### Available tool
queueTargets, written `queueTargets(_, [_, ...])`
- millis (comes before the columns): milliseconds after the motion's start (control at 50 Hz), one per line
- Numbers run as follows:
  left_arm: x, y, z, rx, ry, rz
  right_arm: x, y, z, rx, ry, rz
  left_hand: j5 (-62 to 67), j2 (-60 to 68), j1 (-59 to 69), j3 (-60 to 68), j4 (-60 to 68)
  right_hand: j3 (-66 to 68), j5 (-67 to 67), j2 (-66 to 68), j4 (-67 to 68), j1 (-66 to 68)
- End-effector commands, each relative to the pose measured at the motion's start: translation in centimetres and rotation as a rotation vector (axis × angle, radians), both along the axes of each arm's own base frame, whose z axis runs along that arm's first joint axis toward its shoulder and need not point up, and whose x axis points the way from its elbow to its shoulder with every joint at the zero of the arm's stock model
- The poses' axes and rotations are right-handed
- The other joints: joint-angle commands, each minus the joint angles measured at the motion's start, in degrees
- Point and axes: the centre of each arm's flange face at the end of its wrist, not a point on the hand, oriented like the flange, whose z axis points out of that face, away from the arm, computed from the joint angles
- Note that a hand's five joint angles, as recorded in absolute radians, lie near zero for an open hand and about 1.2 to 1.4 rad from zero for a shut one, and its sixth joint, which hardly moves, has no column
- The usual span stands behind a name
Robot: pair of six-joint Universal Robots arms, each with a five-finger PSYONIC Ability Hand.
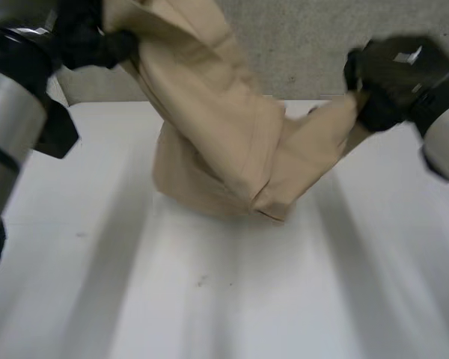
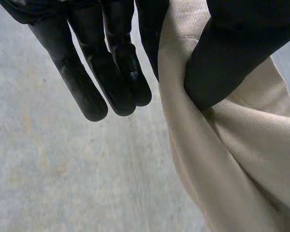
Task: Fold the shorts.
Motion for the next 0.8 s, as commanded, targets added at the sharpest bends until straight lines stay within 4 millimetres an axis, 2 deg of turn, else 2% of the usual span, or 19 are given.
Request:
queueTargets(20, [2.7, 3.8, 3.2, -0.058, 0.187, -0.039, -1.0, 2.5, 7.7, -0.122, -0.035, 0.005, 16.1, 11.3, 13.5, 11.5, 11.3, 13.9, 13.7, 12.7, 11.8, 24.4])
queueTargets(80, [3.4, 4.1, 2.7, -0.029, 0.238, -0.029, -1.1, 3.0, 8.6, -0.124, -0.031, 0.008, 16.1, 11.3, 13.5, 11.5, 11.3, 13.9, 13.7, 12.7, 11.8, 24.4])
queueTargets(160, [3.6, 3.5, 0.4, 0.040, 0.236, -0.013, -0.9, 2.6, 7.7, -0.052, 0.003, 0.017, 16.1, 11.3, 13.5, 11.5, 11.3, 13.9, 13.7, 12.7, 11.8, 24.4])
queueTargets(200, [3.7, 2.9, -1.0, 0.078, 0.221, 0.003, 0.0, 1.0, 5.4, 0.035, 0.039, 0.027, 16.1, 11.3, 13.5, 11.5, 11.3, 13.9, 13.7, 12.7, 11.8, 24.4])
queueTargets(240, [3.6, 1.8, -3.2, 0.141, 0.197, 0.025, 0.8, -0.8, 3.0, 0.105, 0.078, 0.032, 16.1, 11.3, 13.5, 11.5, 11.3, 13.9, 13.7, 12.7, 11.8, 24.4])
queueTargets(280, [3.2, 0.7, -5.1, 0.198, 0.173, 0.036, 1.0, -1.2, 2.2, 0.124, 0.092, 0.032, 16.1, 11.3, 13.5, 11.5, 11.3, 13.9, 13.7, 12.7, 11.8, 24.4])
queueTargets(300, [2.7, -0.4, -7.0, 0.248, 0.148, 0.045, 1.5, -1.9, 1.0, 0.151, 0.117, 0.035, 16.1, 11.3, 13.5, 11.5, 11.3, 13.9, 13.7, 12.7, 11.8, 24.4])
queueTargets(340, [2.2, -1.5, -8.8, 0.292, 0.126, 0.056, 2.7, -2.7, -0.8, 0.182, 0.154, 0.057, 16.1, 11.3, 13.5, 11.5, 11.3, 13.9, 13.7, 12.7, 11.8, 24.4])
queueTargets(360, [2.0, -2.7, -10.5, 0.333, 0.104, 0.074, 3.1, -3.1, -1.7, 0.200, 0.170, 0.066, 16.1, 11.3, 13.5, 11.5, 11.3, 13.9, 13.7, 12.7, 11.8, 24.4])
queueTargets(380, [1.9, -3.2, -11.2, 0.351, 0.097, 0.084, 3.5, -3.4, -2.7, 0.221, 0.188, 0.075, 16.1, 11.3, 13.5, 11.5, 11.3, 13.9, 13.7, 12.7, 11.8, 24.4])
queueTargets(400, [1.9, -3.8, -11.9, 0.369, 0.088, 0.094, 4.2, -4.3, -4.7, 0.259, 0.218, 0.084, 16.1, 11.3, 13.5, 11.5, 11.3, 13.9, 13.7, 12.7, 11.8, 24.4])
queueTargets(440, [1.7, -5.3, -14.2, 0.422, 0.062, 0.115, 4.8, -5.1, -6.5, 0.287, 0.241, 0.087, 16.1, 11.3, 13.5, 11.5, 11.3, 13.9, 13.7, 12.7, 11.8, 24.4])
queueTargets(500, [1.4, -6.8, -16.3, 0.455, 0.047, 0.130, 5.6, -6.3, -8.6, 0.309, 0.256, 0.085, 16.1, 11.3, 13.5, 11.5, 11.3, 13.9, 13.7, 12.7, 11.8, 24.4])
queueTargets(520, [1.0, -7.9, -17.2, 0.456, 0.047, 0.135, 5.9, -6.7, -9.2, 0.307, 0.257, 0.082, 16.1, 11.3, 13.5, 11.5, 11.3, 13.9, 13.7, 12.7, 11.8, 24.4])
queueTargets(560, [0.8, -8.5, -17.5, 0.453, 0.048, 0.138, 7.0, -8.4, -11.2, 0.266, 0.250, 0.062, 16.1, 11.3, 13.5, 11.5, 11.3, 13.9, 13.7, 12.7, 11.8, 24.4])
queueTargets(580, [0.1, -9.9, -18.6, 0.448, 0.049, 0.140, 7.2, -8.9, -11.5, 0.246, 0.243, 0.052, 16.1, 11.3, 13.5, 11.5, 11.3, 13.9, 13.7, 12.7, 11.8, 24.4])
queueTargets(660, [-0.6, -12.2, -18.7, 0.411, 0.072, 0.153, 7.9, -11.5, -11.1, 0.102, 0.189, -0.013, 16.1, 11.3, 13.5, 11.5, 11.3, 13.9, 13.7, 12.7, 11.8, 24.4])
queueTargets(700, [-1.0, -13.9, -18.2, 0.369, 0.103, 0.195, 8.6, -13.8, -9.8, -0.077, 0.148, -0.068, 16.1, 11.3, 13.5, 11.5, 11.3, 13.9, 13.7, 12.7, 11.8, 24.4])
queueTargets(800, [-1.3, -17.4, -17.8, 0.300, 0.165, 0.295, 9.9, -16.4, -10.1, -0.276, 0.188, -0.097, 16.1, 11.3, 13.5, 11.5, 11.3, 13.9, 13.7, 12.7, 11.8, 24.4])
